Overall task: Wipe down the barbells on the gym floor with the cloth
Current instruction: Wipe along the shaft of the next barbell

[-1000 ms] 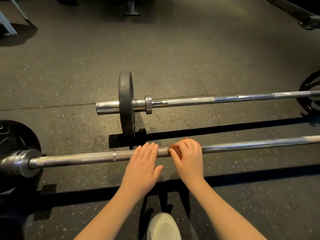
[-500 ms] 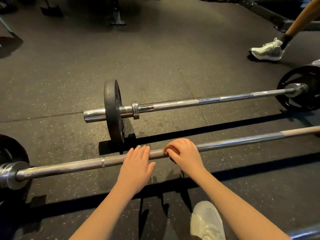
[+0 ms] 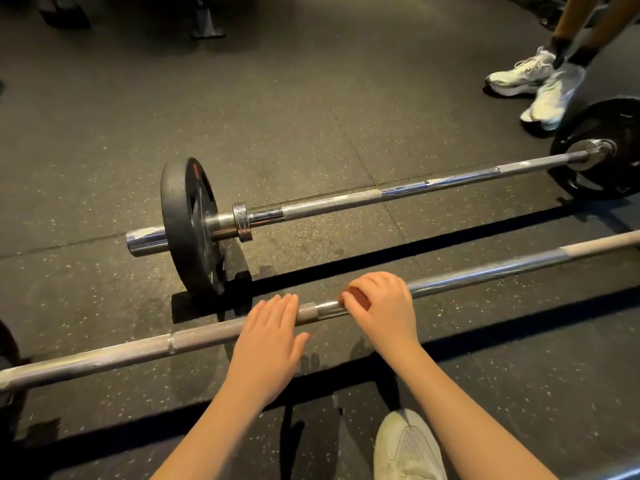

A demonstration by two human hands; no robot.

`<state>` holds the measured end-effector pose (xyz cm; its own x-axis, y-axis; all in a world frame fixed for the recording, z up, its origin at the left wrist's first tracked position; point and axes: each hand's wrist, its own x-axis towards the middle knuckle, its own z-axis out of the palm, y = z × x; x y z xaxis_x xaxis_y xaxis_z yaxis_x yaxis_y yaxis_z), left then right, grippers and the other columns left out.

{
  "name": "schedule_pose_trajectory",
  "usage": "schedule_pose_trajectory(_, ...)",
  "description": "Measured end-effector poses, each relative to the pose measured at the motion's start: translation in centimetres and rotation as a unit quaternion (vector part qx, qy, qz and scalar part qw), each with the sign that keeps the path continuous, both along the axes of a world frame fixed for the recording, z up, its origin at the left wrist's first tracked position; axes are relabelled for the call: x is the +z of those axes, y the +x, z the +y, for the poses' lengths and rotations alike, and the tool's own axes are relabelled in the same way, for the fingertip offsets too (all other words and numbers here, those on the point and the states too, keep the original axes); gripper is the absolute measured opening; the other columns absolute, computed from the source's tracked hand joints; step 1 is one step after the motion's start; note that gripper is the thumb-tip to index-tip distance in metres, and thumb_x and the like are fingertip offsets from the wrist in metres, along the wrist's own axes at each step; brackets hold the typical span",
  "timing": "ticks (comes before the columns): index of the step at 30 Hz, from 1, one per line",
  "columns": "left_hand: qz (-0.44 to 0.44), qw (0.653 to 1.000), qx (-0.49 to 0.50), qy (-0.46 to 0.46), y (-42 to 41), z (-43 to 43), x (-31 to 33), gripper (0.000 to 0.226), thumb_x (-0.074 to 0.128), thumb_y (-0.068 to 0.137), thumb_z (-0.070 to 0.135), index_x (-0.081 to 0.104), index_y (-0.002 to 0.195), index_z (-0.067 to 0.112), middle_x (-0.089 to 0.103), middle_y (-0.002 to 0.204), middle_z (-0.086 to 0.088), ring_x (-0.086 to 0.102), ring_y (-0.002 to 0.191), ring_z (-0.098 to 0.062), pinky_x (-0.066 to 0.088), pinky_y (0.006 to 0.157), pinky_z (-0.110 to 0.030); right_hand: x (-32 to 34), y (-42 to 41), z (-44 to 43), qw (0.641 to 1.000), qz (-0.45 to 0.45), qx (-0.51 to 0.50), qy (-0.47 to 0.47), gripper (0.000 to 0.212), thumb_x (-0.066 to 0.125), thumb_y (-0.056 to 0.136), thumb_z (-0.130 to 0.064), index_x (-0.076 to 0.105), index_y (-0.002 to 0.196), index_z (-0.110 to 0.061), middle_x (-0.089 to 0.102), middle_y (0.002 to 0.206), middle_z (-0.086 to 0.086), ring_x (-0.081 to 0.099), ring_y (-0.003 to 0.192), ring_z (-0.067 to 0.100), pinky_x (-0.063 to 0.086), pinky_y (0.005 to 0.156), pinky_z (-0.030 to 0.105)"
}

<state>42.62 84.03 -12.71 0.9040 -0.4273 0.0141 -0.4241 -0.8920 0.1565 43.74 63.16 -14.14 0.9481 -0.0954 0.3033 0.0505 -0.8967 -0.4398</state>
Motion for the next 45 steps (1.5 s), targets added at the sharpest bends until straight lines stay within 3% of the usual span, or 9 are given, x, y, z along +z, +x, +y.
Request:
schedule_pose_trajectory(4,-0.011,1.0,0.003,0.007,0.7,-1.0,-0.2,0.061,0.033,0.088,0.046,0.061,0.122,0.004,0.066,0.118,-0.008,0.062,0.111,-0.026,0.048,0.097,-0.046,0.0,-0.1,0.6,0.992,0.018,-0.113,0.053,0.029,0.049,0.082,-0.042,0.068,0.081,-0.02,0.063,0.085,-0.005,0.056,0.094,0.023,0.041,0.097,0.051)
schedule_pose_trajectory(10,0.02,0.999,-0.017,0.023,1.7,-2.3,-0.4,0.064,0.033,0.086,0.048,0.061,0.121,0.002,0.066,0.116,-0.01,0.063,0.11,-0.027,0.049,0.095,-0.044,0.0,-0.6,0.5,0.999,-0.018,0.05,0.005,0.027,0.053,0.082,-0.043,0.07,0.084,-0.021,0.066,0.086,-0.007,0.058,0.093,0.02,0.039,0.088,0.035)
schedule_pose_trajectory(16,0.006,1.0,-0.009,0.027,1.8,-2.3,-0.6,0.063,0.034,0.087,0.049,0.062,0.12,0.003,0.066,0.117,-0.01,0.063,0.11,-0.028,0.049,0.096,-0.044,0.3,0.2,-0.8,0.991,0.043,-0.117,0.04,0.03,0.048,0.082,-0.042,0.068,0.082,-0.021,0.063,0.085,-0.005,0.054,0.094,0.022,0.04,0.097,0.047)
schedule_pose_trajectory(22,0.009,0.999,-0.018,0.04,2.6,-3.1,-0.4,0.062,0.034,0.085,0.05,0.066,0.111,0.003,0.069,0.105,-0.008,0.067,0.098,-0.027,0.053,0.087,-0.043,0.6,-0.2,-1.6,0.999,0.021,0.047,0.007,0.029,0.051,0.083,-0.046,0.069,0.084,-0.023,0.064,0.085,-0.009,0.057,0.092,0.019,0.043,0.088,0.039)
schedule_pose_trajectory(28,0.008,0.999,-0.02,0.036,2.5,-3.6,-0.3,0.065,0.031,0.087,0.051,0.064,0.117,0.004,0.068,0.11,-0.008,0.065,0.103,-0.026,0.051,0.091,-0.043,0.4,-0.2,-3.3,0.991,0.056,-0.116,0.043,0.03,0.047,0.085,-0.044,0.067,0.087,-0.022,0.061,0.091,-0.008,0.053,0.102,0.02,0.038,0.102,0.051)
schedule_pose_trajectory(31,0.009,0.999,-0.035,0.041,2.8,-4.5,-0.2,0.065,0.032,0.085,0.051,0.065,0.114,0.003,0.069,0.106,-0.008,0.066,0.098,-0.026,0.052,0.088,-0.042,0.1,-1.1,-1.4,0.998,0.037,-0.032,0.038,0.031,0.047,0.086,-0.044,0.068,0.089,-0.021,0.064,0.095,-0.007,0.052,0.11,0.021,0.035,0.103,0.045)
schedule_pose_trajectory(34,0.02,0.997,-0.062,0.047,2.8,-5.0,-0.2,0.065,0.033,0.086,0.051,0.065,0.116,0.003,0.068,0.109,-0.008,0.066,0.101,-0.027,0.053,0.088,-0.042,0.6,-0.4,-4.6,0.998,0.036,0.041,0.013,0.03,0.05,0.085,-0.046,0.068,0.087,-0.022,0.063,0.089,-0.008,0.056,0.096,0.019,0.04,0.09,0.036)
schedule_pose_trajectory(40,0.003,0.997,-0.067,0.038,3.4,-5.6,-0.7,0.065,0.033,0.086,0.053,0.066,0.113,0.003,0.068,0.105,-0.007,0.066,0.097,-0.026,0.054,0.086,-0.042,0.4,0.2,-5.4,0.99,0.056,-0.123,0.048,0.025,0.052,0.084,-0.042,0.067,0.085,-0.022,0.061,0.087,-0.008,0.053,0.098,0.019,0.039,0.097,0.04)
schedule_pose_trajectory(45,0.029,0.994,-0.107,0.024,4.6,-7.4,-0.7,0.064,0.034,0.085,0.052,0.068,0.111,0.004,0.069,0.098,-0.004,0.068,0.089,-0.022,0.055,0.08,-0.039,1.3,-0.4,-7.0,0.998,0.06,0.014,0.02,0.029,0.051,0.084,-0.046,0.069,0.087,-0.023,0.063,0.087,-0.009,0.056,0.096,0.018,0.044,0.091,0.038)
